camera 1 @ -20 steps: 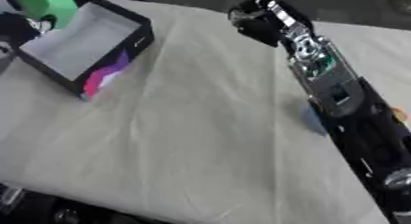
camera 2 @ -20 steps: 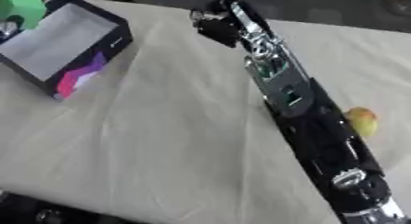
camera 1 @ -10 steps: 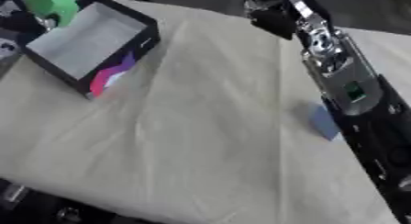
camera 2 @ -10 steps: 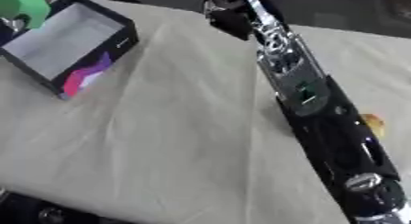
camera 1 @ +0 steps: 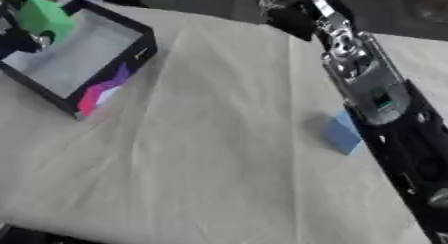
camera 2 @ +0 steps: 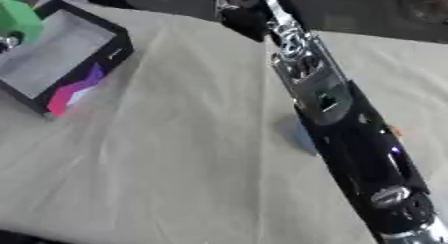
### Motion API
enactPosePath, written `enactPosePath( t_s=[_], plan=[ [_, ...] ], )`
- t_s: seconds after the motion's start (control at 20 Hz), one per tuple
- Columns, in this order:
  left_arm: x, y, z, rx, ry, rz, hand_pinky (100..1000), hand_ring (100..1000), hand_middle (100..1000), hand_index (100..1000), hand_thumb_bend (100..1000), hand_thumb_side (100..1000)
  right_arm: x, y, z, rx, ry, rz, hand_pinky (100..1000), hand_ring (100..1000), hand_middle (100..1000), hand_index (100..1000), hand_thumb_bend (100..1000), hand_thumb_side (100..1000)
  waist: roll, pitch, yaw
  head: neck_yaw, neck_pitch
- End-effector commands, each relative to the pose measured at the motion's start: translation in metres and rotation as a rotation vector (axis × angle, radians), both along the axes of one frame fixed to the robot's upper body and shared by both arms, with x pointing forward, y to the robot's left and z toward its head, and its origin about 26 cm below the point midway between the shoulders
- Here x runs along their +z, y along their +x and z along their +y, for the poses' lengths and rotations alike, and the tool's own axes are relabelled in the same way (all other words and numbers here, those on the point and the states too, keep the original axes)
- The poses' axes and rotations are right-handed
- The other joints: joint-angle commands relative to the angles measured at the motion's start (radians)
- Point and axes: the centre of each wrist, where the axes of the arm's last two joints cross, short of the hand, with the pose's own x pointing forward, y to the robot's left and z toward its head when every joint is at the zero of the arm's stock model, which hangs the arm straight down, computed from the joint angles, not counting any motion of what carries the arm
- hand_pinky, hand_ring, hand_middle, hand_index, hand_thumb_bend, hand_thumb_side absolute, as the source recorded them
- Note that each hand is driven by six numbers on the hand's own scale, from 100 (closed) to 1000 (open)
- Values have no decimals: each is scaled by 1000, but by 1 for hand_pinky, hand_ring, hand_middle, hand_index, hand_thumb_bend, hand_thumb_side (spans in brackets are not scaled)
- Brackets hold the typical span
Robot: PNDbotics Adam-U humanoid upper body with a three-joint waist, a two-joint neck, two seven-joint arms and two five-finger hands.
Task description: Pick up the objects with one hand, pass them to the other hand, and then place them into the box on the other side of the table.
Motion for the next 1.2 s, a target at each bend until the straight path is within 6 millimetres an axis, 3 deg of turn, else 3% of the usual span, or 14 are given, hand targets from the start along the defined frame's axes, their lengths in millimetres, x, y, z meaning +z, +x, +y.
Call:
enactPosePath(
  t_s=[0.05, 0.1, 0.2, 0.3, 0.35, 0.75, 0.9, 0.95, 1.0, 1.05, 1.2],
  plan=[
    [13, 0, 9, 32, 24, 2, 873, 732, 600, 761, 354, 167, 18, -3, -4, 5, 13, -49, 743, 783, 812, 802, 100, 453, -7, -1, 0, -4, -14],
    [12, 1, 10, 37, 9, 5, 885, 748, 635, 793, 372, 266, 17, -3, -3, 16, 6, -45, 744, 782, 812, 802, 100, 441, -7, 0, 1, -6, -12],
    [8, 1, 13, 44, -31, -2, 916, 771, 666, 800, 490, 568, 17, -3, -3, 35, -6, -38, 744, 783, 818, 805, 100, 510, -10, 1, 1, -12, -8],
    [4, 2, 14, 46, -51, -10, 922, 771, 669, 805, 465, 785, 18, -3, -3, 47, -13, -40, 750, 789, 838, 818, 100, 451, -13, 1, 0, -15, -3],
    [2, 2, 15, 41, -55, -5, 928, 778, 679, 814, 463, 852, 18, -4, -2, 57, -18, -44, 752, 791, 848, 825, 100, 440, -14, 1, 0, -16, -2],
    [9, 2, 12, 14, -2, 3, 926, 786, 688, 825, 571, 700, 19, -3, -2, 67, -32, -58, 754, 793, 863, 839, 100, 495, -12, -2, 1, -13, 6],
    [11, 1, 10, 5, 4, -11, 925, 779, 684, 816, 557, 664, 19, -3, -2, 53, -27, -58, 752, 793, 868, 842, 100, 605, -11, -5, 1, -14, 9],
    [12, 1, 10, 5, 2, -16, 925, 779, 684, 816, 557, 664, 19, -3, -2, 47, -23, -58, 752, 793, 868, 842, 100, 605, -10, -6, 1, -14, 10],
    [13, 1, 10, 5, 0, -20, 916, 726, 686, 798, 367, 588, 19, -3, -2, 43, -21, -57, 752, 796, 875, 855, 100, 710, -10, -6, 1, -14, 10],
    [16, 0, 9, 13, -16, -48, 914, 709, 689, 781, 236, 574, 19, -2, -3, 29, -18, -58, 754, 800, 882, 864, 100, 704, -10, -8, 2, -19, 14],
    [19, -3, 5, 8, -85, -112, 919, 731, 709, 776, 135, 502, 19, 1, -5, 2, -29, -45, 758, 809, 887, 873, 100, 683, -11, -14, 2, -38, 25]
  ],
)
